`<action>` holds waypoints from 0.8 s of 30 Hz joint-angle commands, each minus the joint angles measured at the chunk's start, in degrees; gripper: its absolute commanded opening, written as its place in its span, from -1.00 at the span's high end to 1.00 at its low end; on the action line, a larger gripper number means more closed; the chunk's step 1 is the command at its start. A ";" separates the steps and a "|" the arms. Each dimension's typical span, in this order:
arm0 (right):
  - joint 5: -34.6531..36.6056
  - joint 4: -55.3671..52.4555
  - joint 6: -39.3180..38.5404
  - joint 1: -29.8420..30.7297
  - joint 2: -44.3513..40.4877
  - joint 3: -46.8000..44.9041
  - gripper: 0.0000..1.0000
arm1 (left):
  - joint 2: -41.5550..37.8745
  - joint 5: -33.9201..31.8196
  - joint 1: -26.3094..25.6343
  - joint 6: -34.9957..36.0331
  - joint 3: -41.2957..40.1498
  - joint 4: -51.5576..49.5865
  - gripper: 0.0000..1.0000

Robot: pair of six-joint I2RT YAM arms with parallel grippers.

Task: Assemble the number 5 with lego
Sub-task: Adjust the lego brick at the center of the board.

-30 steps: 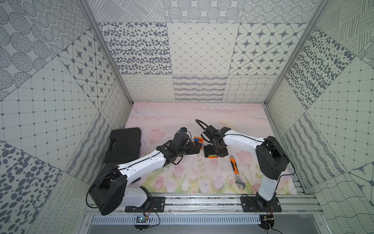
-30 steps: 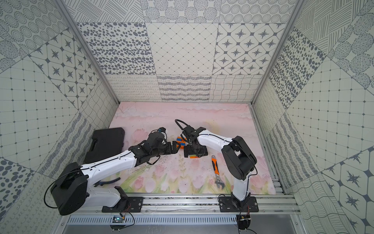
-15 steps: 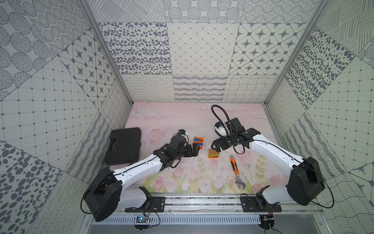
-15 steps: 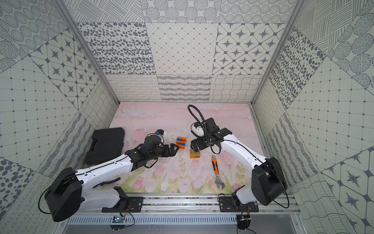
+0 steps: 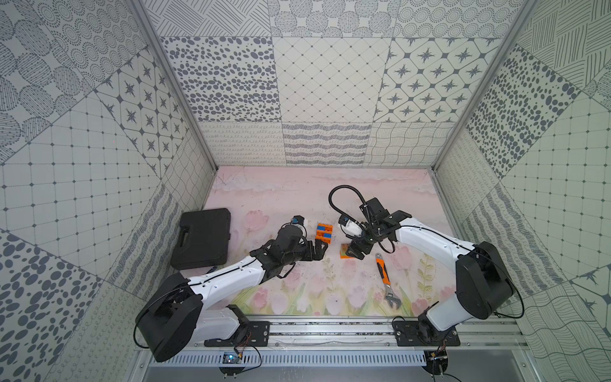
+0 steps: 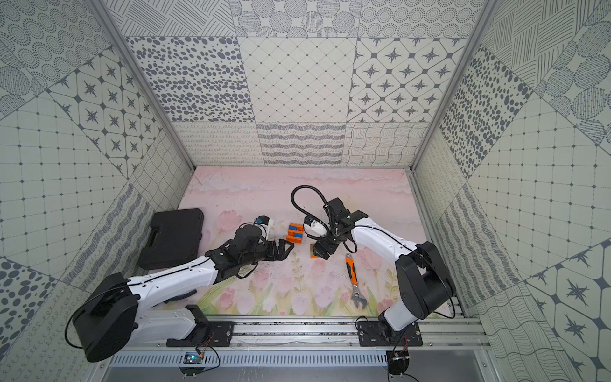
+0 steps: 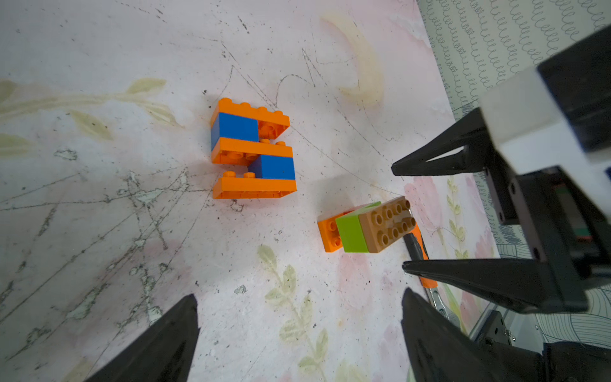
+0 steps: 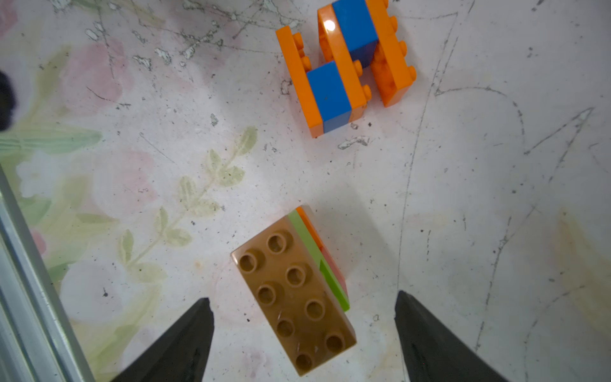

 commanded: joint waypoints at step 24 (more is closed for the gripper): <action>-5.54 0.59 -0.03 1.76 7.08 2.90 0.07 | 0.31 -0.08 -0.13 0.65 2.81 -0.06 -0.98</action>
